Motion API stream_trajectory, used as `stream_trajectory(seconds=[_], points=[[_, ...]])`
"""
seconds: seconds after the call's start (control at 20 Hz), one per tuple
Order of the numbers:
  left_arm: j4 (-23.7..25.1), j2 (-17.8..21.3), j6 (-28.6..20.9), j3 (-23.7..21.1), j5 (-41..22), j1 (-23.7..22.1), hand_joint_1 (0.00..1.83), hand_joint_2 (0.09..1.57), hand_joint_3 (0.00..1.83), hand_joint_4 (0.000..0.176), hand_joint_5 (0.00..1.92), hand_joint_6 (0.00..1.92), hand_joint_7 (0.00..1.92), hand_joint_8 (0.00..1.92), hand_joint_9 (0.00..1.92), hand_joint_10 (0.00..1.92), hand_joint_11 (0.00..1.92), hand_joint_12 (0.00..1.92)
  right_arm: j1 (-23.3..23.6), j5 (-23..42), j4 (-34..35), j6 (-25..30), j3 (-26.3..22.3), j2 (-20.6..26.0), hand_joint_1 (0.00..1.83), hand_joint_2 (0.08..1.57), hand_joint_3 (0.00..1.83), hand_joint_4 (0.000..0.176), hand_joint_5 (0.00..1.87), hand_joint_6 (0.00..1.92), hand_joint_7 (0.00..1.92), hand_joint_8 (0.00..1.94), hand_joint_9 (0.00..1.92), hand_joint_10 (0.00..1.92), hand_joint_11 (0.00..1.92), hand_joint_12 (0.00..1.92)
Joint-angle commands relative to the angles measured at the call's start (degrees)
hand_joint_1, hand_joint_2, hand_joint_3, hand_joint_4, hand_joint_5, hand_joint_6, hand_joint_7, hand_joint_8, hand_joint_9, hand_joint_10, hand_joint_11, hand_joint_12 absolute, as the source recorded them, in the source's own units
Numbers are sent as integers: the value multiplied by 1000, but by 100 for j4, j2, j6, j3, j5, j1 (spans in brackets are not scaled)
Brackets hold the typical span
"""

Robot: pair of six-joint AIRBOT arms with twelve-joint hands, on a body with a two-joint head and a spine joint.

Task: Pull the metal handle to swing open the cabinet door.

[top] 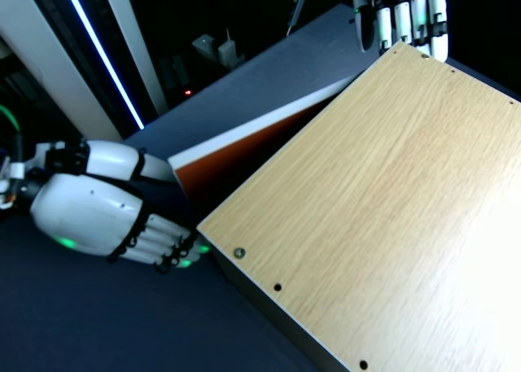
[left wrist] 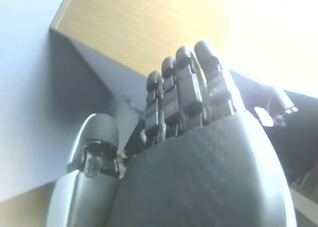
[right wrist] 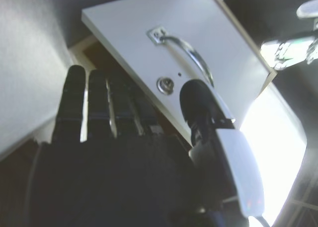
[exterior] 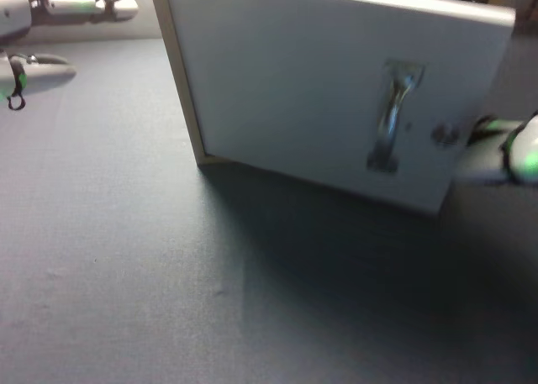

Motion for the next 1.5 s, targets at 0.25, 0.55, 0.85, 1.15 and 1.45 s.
stream_trajectory(seconds=[0.25,0.55,0.85,1.15,1.45], points=[[-267,104,-75,32,-154,-75,0,1570,44,0,252,2,280,1,256,1,0,598,107,1223,-27,49,-184,-88,0,1571,123,0,11,4,18,1,19,2,0,148],[61,139,-217,-23,104,-376,0,1571,46,0,264,3,296,3,273,3,0,639,242,1225,26,49,-99,-145,0,1571,124,0,12,2,19,1,21,1,0,142],[262,182,-280,-20,143,-421,0,1571,41,0,249,0,279,0,259,0,0,614,322,1382,30,50,-113,-151,0,1571,107,0,24,2,33,2,37,4,0,201],[473,194,-449,-25,163,-500,0,1571,33,0,225,0,251,0,229,0,0,563,322,1688,-35,50,-148,-145,0,1571,102,0,40,4,49,3,50,4,0,205],[473,199,-524,-23,235,-498,0,1571,39,0,235,1,260,3,243,2,0,578,323,2071,-614,50,-148,-129,0,1571,102,0,15,1,37,1,38,1,0,161]])
